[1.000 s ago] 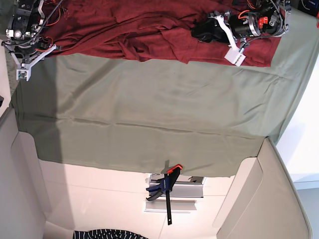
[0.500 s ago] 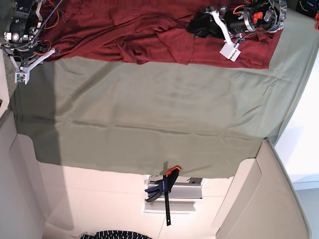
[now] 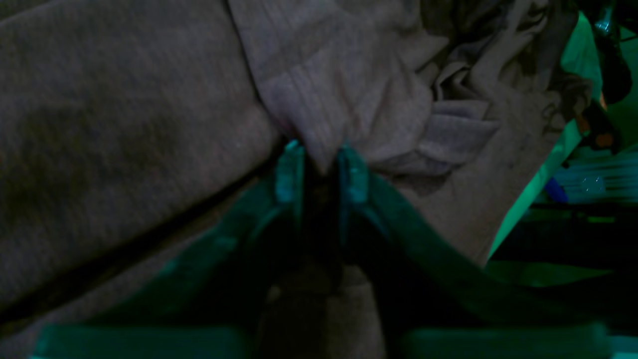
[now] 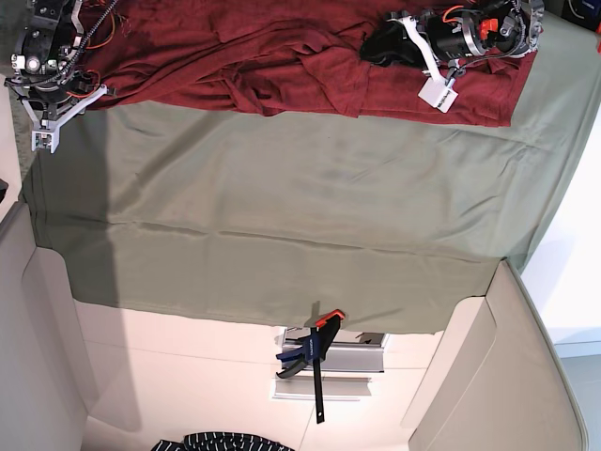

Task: Fold the T-shirt properly
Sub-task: 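Release the left gripper and regrasp the shirt edge further along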

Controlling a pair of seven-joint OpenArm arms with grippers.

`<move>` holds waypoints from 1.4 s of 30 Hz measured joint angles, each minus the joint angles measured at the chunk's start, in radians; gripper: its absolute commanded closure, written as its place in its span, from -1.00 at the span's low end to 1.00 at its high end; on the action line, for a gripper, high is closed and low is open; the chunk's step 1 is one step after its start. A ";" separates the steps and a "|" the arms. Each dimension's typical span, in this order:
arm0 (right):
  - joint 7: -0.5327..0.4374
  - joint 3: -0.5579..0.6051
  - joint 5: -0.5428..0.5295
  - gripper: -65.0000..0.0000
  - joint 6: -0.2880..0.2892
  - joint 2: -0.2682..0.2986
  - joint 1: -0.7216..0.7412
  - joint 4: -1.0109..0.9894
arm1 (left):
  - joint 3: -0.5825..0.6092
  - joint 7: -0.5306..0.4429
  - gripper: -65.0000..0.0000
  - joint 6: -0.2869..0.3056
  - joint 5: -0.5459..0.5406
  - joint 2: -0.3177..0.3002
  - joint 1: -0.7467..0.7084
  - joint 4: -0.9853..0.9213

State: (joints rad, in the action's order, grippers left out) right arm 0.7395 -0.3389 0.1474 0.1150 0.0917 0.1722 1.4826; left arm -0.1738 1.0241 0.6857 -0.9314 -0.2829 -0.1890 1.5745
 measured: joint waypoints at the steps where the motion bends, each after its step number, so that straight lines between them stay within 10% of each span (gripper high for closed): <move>1: 0.000 0.000 0.000 0.52 0.000 0.000 0.000 0.000 | 0.000 0.000 0.95 0.000 0.000 0.000 -0.002 0.011; 42: -0.006 0.000 0.000 0.52 0.000 0.000 0.000 0.000 | -0.320 0.143 1.00 0.005 -0.210 -0.102 -0.105 0.275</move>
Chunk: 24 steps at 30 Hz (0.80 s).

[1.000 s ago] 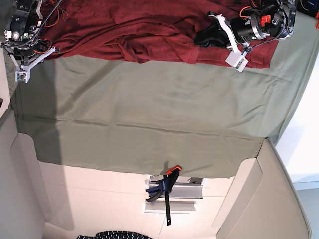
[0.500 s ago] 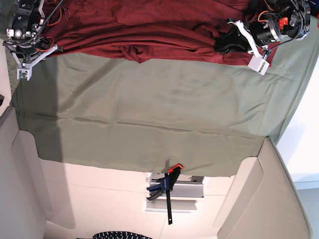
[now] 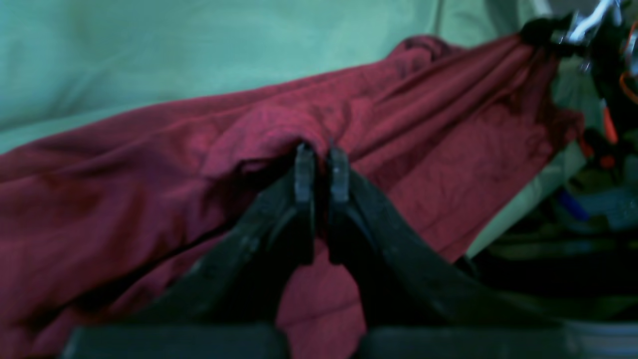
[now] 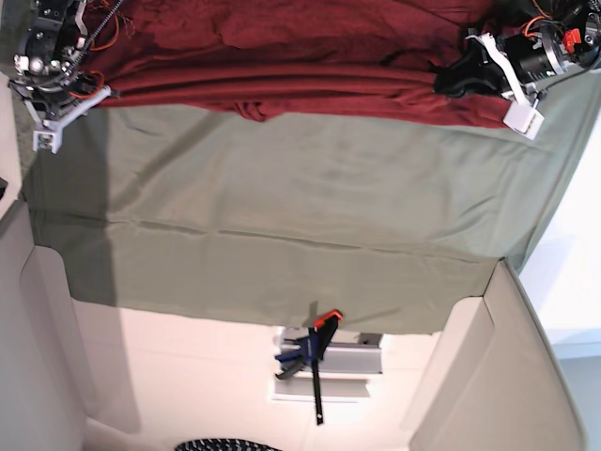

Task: Fold the T-shirt properly
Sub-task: 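Release the left gripper and regrasp the shirt edge further along, then move the right gripper onto the shirt body and grasp the fabric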

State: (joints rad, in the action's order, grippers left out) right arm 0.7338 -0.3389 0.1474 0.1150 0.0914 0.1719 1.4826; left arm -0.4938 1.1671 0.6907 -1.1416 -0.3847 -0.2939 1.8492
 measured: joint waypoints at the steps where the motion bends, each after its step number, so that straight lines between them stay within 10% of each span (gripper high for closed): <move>1: 0.000 0.000 0.000 0.52 0.000 0.000 0.000 -0.001 | -0.023 -0.001 1.00 0.000 0.000 0.000 -0.015 0.025; 24: -0.001 0.000 0.000 0.52 0.000 0.000 0.000 -0.001 | -0.284 -0.015 1.00 0.002 -0.003 0.002 -0.108 0.130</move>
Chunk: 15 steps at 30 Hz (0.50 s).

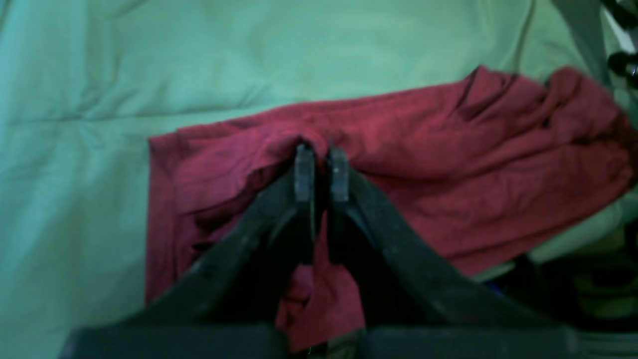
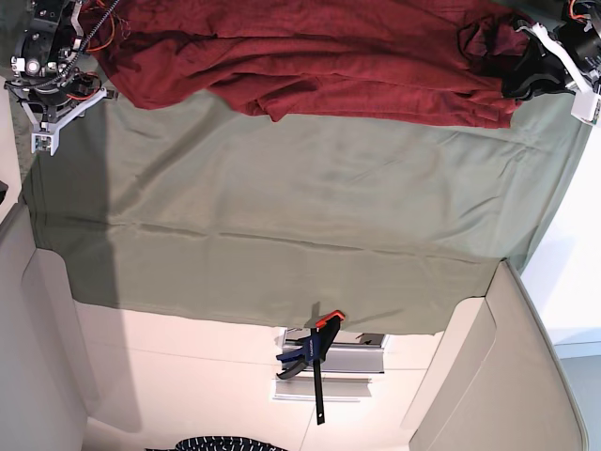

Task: Fold the T-shirt properly
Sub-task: 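Move the right gripper onto the shirt body and grasp the fabric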

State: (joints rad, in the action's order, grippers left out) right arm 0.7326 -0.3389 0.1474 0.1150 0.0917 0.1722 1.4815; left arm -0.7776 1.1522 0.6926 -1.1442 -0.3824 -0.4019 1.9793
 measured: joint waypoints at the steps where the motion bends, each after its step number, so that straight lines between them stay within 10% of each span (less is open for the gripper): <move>1: 0.000 0.000 0.000 0.52 0.000 0.000 0.000 0.000 | -0.009 0.000 1.00 0.000 -0.006 0.000 0.000 0.000; 15: 0.000 0.000 0.000 0.52 0.000 0.000 0.000 0.000 | -0.014 0.000 1.00 0.000 -0.005 0.000 -0.002 0.001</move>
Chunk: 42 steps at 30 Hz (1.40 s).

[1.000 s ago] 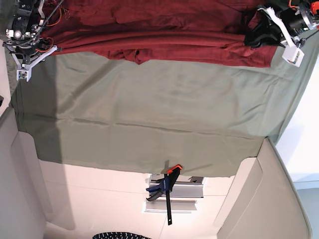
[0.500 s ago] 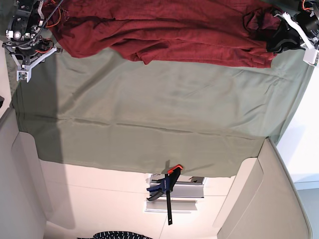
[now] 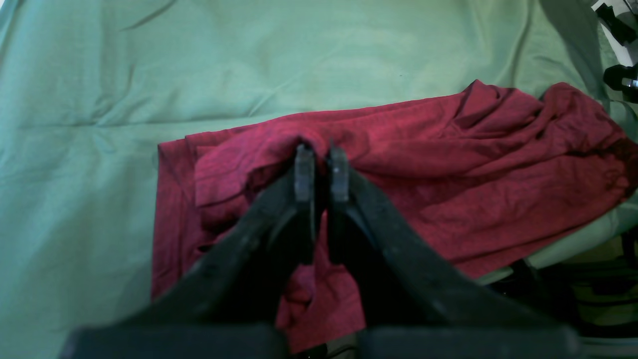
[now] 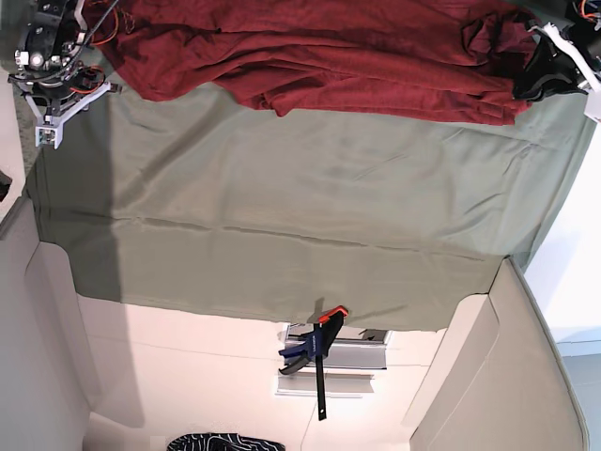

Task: Fold the T-shirt properly
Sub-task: 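Move the right gripper onto the shirt body and grasp the fabric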

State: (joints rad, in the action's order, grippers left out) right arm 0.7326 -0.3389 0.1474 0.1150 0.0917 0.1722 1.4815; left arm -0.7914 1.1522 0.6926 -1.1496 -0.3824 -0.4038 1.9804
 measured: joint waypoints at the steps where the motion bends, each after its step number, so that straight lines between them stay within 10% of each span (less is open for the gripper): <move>1: 0.000 0.000 0.000 0.52 0.000 0.000 0.000 0.000 | 0.000 0.000 1.00 0.000 0.000 0.000 0.000 0.000; 4: 0.000 0.000 0.000 0.32 0.000 0.000 0.000 0.000 | 0.000 0.000 1.00 0.000 0.000 0.000 0.000 0.000; 8: 0.000 0.000 0.000 0.09 0.000 0.000 0.000 0.000 | 0.000 0.000 0.39 0.000 0.000 0.000 -0.011 0.000; 11: -0.002 0.000 -0.001 0.09 0.015 0.000 0.000 0.000 | 0.000 -0.012 0.30 0.000 0.024 0.000 -0.029 0.000; 24: 0.024 0.024 -0.339 0.09 0.415 0.003 0.000 0.210 | 0.000 -0.054 0.30 0.000 0.065 0.000 -0.034 0.000; 42: 0.212 0.505 -0.402 0.10 0.447 0.008 -0.073 0.354 | 0.000 -0.083 0.30 0.000 0.097 0.000 -0.078 0.000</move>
State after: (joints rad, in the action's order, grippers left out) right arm 0.9451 0.1658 -0.2543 0.5621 0.0998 0.0990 1.8359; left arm -0.7914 1.0691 0.6926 -1.0531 -0.3824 -0.4816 1.9804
